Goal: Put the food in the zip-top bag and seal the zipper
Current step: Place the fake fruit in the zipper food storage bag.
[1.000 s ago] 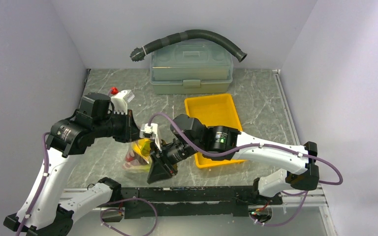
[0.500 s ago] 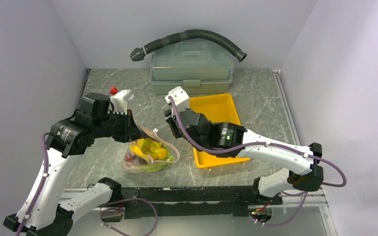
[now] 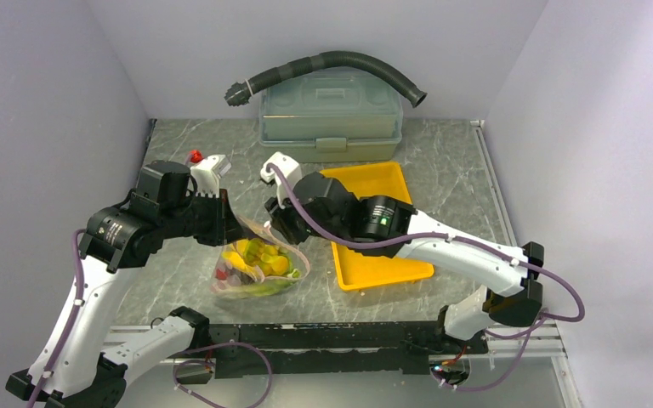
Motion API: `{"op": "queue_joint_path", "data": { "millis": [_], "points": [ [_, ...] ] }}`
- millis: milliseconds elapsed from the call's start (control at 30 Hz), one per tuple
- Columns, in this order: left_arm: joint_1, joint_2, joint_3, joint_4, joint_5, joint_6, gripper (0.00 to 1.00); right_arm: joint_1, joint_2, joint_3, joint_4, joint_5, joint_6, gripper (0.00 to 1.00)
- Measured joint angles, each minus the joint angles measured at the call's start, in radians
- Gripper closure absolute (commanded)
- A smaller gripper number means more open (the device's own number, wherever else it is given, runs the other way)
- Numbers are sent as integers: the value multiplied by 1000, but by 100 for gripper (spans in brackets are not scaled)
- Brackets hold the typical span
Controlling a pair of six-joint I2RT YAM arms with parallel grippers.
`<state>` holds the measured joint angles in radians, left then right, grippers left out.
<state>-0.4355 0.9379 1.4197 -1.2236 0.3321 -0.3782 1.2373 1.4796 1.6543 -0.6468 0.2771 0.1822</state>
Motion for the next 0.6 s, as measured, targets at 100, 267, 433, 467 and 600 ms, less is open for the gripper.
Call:
{"op": "queue_joint_path", "data": {
  "millis": [100, 267, 433, 467, 600],
  "points": [
    [0, 0, 0, 0, 0, 0, 100, 1, 22, 0, -15, -95, -8, 67],
    [0, 0, 0, 0, -2, 0, 100, 1, 31, 0, -31, -208, -17, 64],
    [0, 0, -2, 0, -5, 0, 100, 1, 31, -3, -34, -282, -23, 59],
    [0, 0, -2, 0, -6, 0, 100, 1, 31, -5, -33, -291, -23, 58],
    [0, -3, -8, 3, -8, 0, 100, 1, 29, -27, -34, -313, -24, 54]
  ]
}}
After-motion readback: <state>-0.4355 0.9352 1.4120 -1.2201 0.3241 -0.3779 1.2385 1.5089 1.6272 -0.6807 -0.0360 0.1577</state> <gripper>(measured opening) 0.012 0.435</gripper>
